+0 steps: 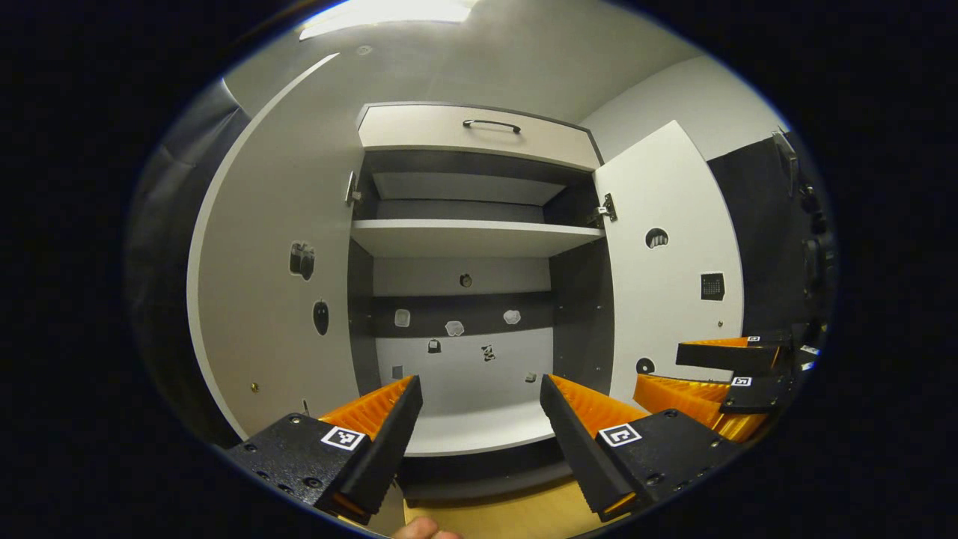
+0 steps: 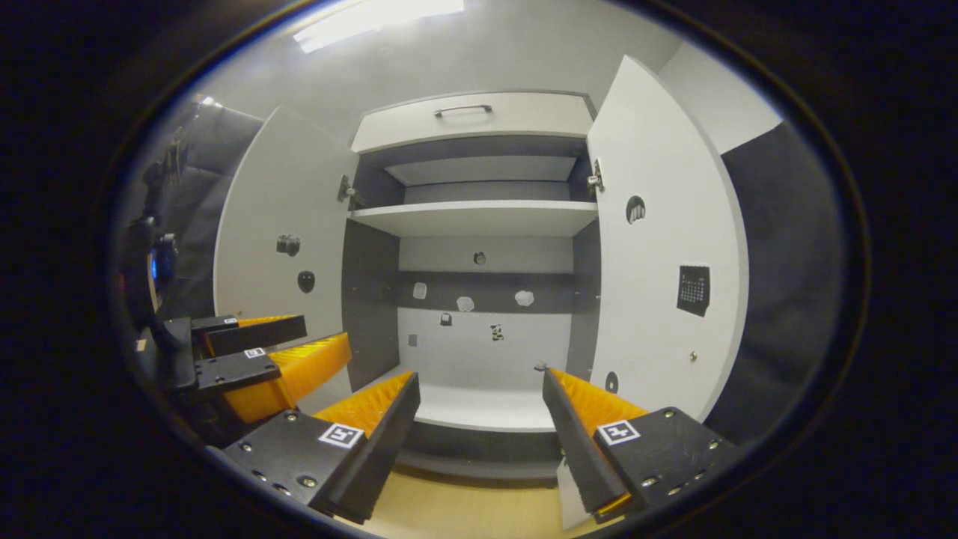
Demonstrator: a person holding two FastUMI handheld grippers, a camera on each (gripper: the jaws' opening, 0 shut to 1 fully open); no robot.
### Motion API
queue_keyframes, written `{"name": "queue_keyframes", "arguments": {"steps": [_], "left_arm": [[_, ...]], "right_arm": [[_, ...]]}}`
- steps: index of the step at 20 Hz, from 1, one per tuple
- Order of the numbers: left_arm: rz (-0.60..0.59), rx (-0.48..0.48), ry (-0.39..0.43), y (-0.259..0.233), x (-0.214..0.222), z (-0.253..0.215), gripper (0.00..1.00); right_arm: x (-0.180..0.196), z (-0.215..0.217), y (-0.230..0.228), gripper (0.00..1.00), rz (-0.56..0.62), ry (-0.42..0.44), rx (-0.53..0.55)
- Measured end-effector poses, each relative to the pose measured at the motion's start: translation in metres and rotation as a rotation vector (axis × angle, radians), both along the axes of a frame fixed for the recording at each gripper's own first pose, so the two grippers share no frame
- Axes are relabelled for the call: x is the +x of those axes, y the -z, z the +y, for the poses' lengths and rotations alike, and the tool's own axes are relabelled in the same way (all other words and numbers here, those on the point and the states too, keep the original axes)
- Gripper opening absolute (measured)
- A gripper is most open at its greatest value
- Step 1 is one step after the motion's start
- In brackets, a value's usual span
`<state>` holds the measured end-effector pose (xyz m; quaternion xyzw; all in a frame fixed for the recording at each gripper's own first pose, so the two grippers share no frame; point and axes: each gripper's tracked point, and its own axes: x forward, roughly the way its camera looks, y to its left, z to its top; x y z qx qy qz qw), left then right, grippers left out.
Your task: Open the right door of the double-door shoe cabinet with the right hand, and open the left door with the left hand.
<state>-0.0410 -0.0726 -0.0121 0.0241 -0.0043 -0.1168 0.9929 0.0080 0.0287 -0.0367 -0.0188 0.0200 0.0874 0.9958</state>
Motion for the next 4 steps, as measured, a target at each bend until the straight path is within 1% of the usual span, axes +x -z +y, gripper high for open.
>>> {"name": "queue_keyframes", "arguments": {"steps": [4], "left_arm": [[0.0,-0.004,-0.002,-0.0001,-0.0002,0.0038,0.97]], "right_arm": [[0.0009,0.0005,0.0015,0.97,0.0,0.005,-0.005]]}}
